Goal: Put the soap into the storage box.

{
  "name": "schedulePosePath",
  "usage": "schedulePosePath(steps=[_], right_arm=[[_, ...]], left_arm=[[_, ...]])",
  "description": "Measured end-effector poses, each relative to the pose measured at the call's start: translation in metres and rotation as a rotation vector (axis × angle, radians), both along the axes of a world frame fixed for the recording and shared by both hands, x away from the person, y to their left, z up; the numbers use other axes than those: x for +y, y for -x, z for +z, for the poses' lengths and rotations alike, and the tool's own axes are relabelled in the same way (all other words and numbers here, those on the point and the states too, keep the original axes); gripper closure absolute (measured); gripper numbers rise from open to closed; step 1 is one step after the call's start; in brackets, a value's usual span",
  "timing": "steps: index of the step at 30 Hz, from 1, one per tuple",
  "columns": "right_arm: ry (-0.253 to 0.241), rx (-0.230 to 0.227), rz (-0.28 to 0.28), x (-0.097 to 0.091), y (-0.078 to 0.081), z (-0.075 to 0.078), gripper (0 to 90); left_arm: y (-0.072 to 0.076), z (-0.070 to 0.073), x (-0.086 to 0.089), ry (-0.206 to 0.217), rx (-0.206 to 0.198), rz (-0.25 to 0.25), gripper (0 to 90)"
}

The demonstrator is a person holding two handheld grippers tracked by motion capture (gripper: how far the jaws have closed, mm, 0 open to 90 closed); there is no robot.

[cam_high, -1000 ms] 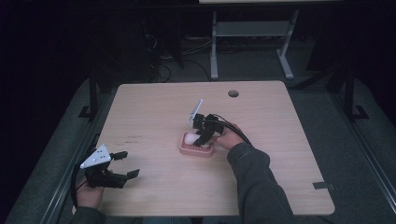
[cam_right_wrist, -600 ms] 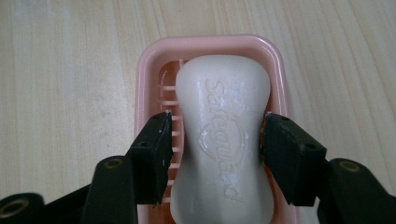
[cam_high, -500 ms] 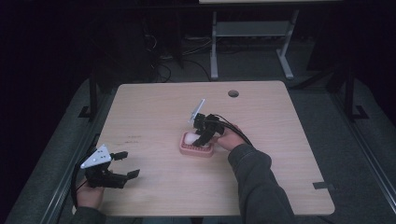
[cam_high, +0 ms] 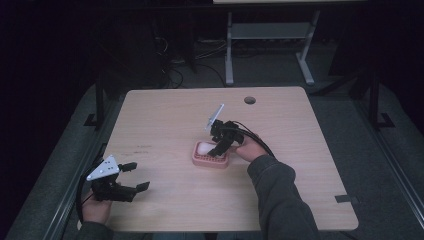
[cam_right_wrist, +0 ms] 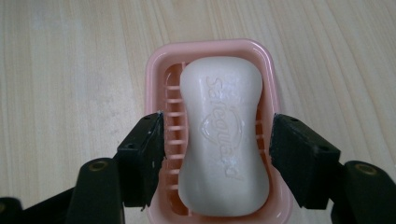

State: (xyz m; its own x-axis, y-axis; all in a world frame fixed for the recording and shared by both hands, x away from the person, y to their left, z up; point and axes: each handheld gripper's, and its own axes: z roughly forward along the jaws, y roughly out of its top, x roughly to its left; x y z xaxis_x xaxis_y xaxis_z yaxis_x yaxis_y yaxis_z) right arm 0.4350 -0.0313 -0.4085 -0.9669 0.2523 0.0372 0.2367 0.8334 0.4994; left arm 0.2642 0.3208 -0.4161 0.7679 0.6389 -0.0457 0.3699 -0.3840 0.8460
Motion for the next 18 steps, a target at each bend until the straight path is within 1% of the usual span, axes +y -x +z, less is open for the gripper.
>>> schedulePosePath(steps=[3,5,9,11,15,18], right_arm=[[0.002,0.006,-0.004,-0.002,0.001,0.000,33.5],[-0.004,0.004,-0.007,-0.005,0.001,0.002,33.4],[-0.028,-0.018,-0.014,-0.012,0.004,0.007,31.7],[-0.031,-0.014,-0.029,-0.015,0.005,0.008,30.4],[-0.059,-0.016,-0.037,-0.024,0.007,0.010,29.7],[-0.061,-0.032,-0.052,-0.030,0.010,0.012,29.6]], left_arm=[[0.000,0.000,0.000,0.002,0.000,0.000,14.8],[0.000,0.000,0.000,0.000,0.000,0.000,14.8],[0.000,0.000,0.000,0.000,0.000,0.000,14.8],[0.000,0.000,-0.001,-0.001,-0.001,-0.003,14.8],[0.000,0.000,-0.001,-0.007,0.001,-0.005,14.8],[0.000,0.000,-0.002,-0.009,0.002,-0.005,14.8]])
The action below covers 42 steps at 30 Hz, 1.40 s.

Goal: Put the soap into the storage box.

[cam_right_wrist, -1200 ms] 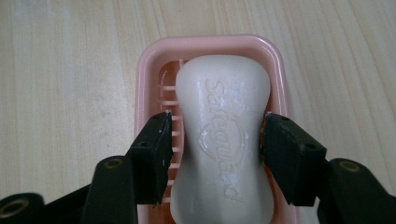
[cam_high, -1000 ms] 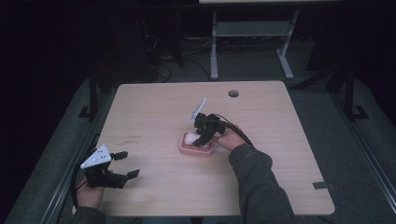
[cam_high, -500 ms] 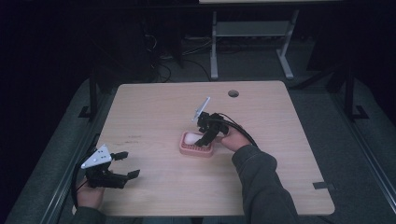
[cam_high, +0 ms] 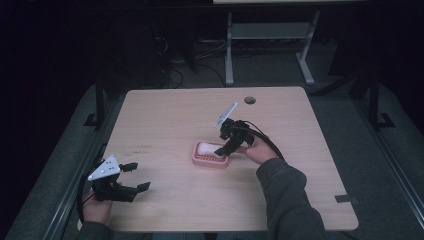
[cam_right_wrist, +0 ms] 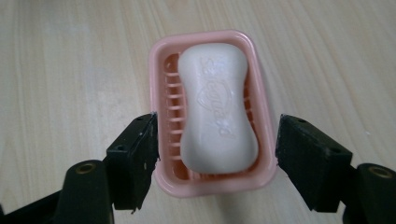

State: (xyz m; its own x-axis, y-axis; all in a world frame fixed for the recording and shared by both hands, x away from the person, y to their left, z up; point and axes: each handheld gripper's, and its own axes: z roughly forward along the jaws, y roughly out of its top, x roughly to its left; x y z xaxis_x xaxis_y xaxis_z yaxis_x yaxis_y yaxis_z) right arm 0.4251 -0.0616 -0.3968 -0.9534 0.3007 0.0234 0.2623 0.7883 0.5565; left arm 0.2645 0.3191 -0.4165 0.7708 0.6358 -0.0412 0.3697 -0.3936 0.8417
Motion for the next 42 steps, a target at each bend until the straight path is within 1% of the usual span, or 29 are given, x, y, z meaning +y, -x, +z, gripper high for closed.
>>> schedulePosePath(steps=[2,3,10,13,15,17,22,24,26,28,33,36,38,40,42], right_arm=[[-0.012,0.018,-0.007,-0.004,0.000,0.000,28.8],[-0.005,0.025,-0.014,-0.006,0.000,0.000,27.9],[0.004,0.043,-0.024,-0.015,0.004,0.001,26.4],[0.011,0.041,-0.024,-0.018,0.005,0.001,25.9],[0.003,0.043,-0.026,-0.020,0.006,0.002,25.8],[-0.008,0.016,-0.031,-0.024,0.009,0.002,25.7],[-0.004,0.023,-0.042,-0.033,0.013,-0.001,25.6],[-0.002,0.033,-0.050,-0.036,0.014,-0.001,25.2],[-0.014,0.014,-0.050,-0.039,0.017,-0.001,25.2],[-0.032,0.017,-0.051,-0.042,0.017,-0.001,25.0],[-0.025,0.023,-0.068,-0.050,0.020,-0.004,24.4],[-0.017,0.052,-0.084,-0.054,0.021,-0.006,22.7],[-0.013,0.051,-0.086,-0.056,0.023,-0.007,22.7],[-0.016,0.033,-0.090,-0.059,0.025,-0.008,22.9],[-0.019,0.039,-0.092,-0.062,0.027,-0.011,22.9]], left_arm=[[0.000,0.000,-0.001,0.004,-0.001,0.000,14.8],[0.000,0.000,-0.001,0.004,0.000,0.000,14.8],[0.000,-0.001,-0.001,0.002,0.001,0.000,14.8],[0.000,-0.001,-0.001,0.003,0.002,-0.001,14.8],[0.000,-0.001,-0.002,0.001,0.001,-0.002,14.8],[0.000,-0.001,-0.002,-0.001,0.003,-0.002,14.8],[0.000,-0.001,-0.002,0.000,0.007,-0.001,14.8],[0.000,-0.001,-0.002,0.000,0.007,-0.001,14.8],[0.000,-0.001,-0.002,-0.002,0.004,-0.003,14.8],[0.000,-0.001,-0.002,-0.003,0.004,-0.004,14.8],[0.000,-0.001,-0.002,-0.003,0.004,-0.003,14.8],[0.000,-0.001,-0.002,-0.003,0.004,-0.004,14.8],[0.000,-0.001,-0.002,0.000,0.005,-0.005,14.8],[0.000,-0.001,-0.002,-0.001,0.004,-0.005,14.8],[0.000,-0.002,-0.002,-0.001,0.004,-0.006,14.8]])
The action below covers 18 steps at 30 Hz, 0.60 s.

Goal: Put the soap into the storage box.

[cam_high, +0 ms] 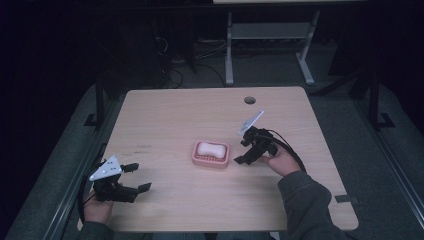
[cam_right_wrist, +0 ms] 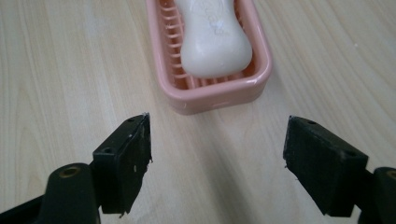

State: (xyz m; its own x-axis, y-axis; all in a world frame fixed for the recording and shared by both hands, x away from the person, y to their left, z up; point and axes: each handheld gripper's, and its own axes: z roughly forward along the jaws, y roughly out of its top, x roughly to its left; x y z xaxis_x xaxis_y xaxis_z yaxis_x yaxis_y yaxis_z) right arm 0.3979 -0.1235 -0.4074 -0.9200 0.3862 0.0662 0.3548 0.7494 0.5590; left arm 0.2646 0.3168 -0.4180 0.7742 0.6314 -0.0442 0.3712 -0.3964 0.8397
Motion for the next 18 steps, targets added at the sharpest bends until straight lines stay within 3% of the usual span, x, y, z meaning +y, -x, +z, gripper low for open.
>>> schedulePosePath(steps=[4,8,15,18], right_arm=[[0.009,0.017,-0.007,-0.005,0.003,-0.002,22.8],[-0.003,-0.012,-0.003,-0.010,0.008,-0.001,22.9],[-0.003,0.005,-0.020,-0.020,0.015,-0.005,22.2],[-0.007,-0.011,-0.025,-0.025,0.019,-0.007,22.2]], left_arm=[[0.000,0.000,0.000,-0.001,-0.001,0.000,14.8],[0.000,0.000,-0.001,0.000,0.000,0.002,14.8],[0.001,0.000,-0.002,-0.007,0.007,-0.006,14.8],[0.001,0.000,-0.003,-0.006,0.007,-0.006,14.8]])
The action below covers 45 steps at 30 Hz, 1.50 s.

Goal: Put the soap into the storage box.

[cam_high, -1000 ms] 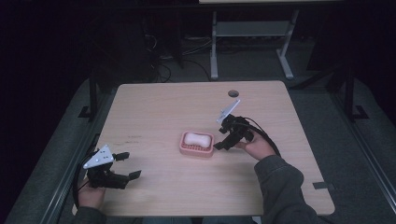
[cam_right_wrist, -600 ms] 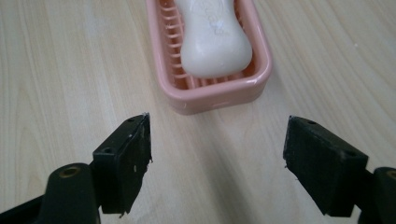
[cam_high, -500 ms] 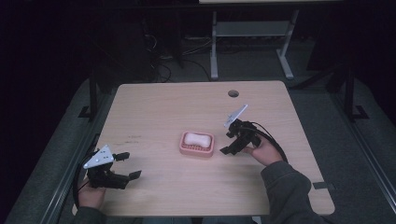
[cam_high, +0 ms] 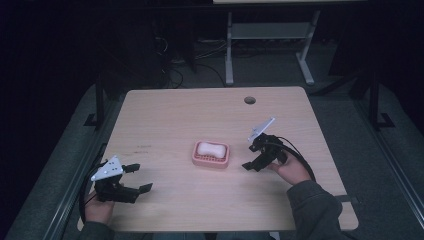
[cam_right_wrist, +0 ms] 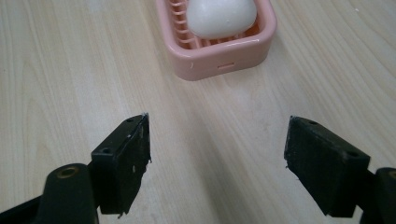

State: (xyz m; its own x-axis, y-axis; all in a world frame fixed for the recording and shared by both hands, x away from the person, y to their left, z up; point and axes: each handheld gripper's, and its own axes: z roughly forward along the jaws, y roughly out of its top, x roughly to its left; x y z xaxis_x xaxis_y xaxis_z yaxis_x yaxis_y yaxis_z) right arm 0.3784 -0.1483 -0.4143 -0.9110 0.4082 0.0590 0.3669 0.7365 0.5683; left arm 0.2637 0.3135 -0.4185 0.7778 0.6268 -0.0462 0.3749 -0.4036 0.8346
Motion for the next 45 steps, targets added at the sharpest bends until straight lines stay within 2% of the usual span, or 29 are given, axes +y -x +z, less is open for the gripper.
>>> schedulePosePath(steps=[5,7,13,14,20,45], right_arm=[[0.003,0.014,-0.017,-0.008,0.007,-0.005,21.7],[-0.006,0.004,-0.023,-0.012,0.011,-0.005,22.1],[-0.015,0.025,-0.059,-0.025,0.018,-0.007,21.6],[-0.019,0.013,-0.064,-0.028,0.020,-0.007,21.6],[-0.043,0.026,-0.106,-0.042,0.030,-0.011,21.5],[-0.078,0.003,-0.182,-0.078,0.065,-0.029,20.7]], left_arm=[[0.000,0.000,0.000,0.002,0.000,0.001,14.8],[0.000,0.000,0.000,0.002,0.000,0.003,14.8],[0.000,-0.001,0.000,-0.002,0.001,0.000,14.8],[0.000,-0.001,-0.001,-0.003,0.001,0.000,14.8],[0.000,-0.002,-0.002,-0.002,0.004,0.000,14.8],[0.001,-0.002,-0.006,-0.011,0.003,-0.007,14.8]])
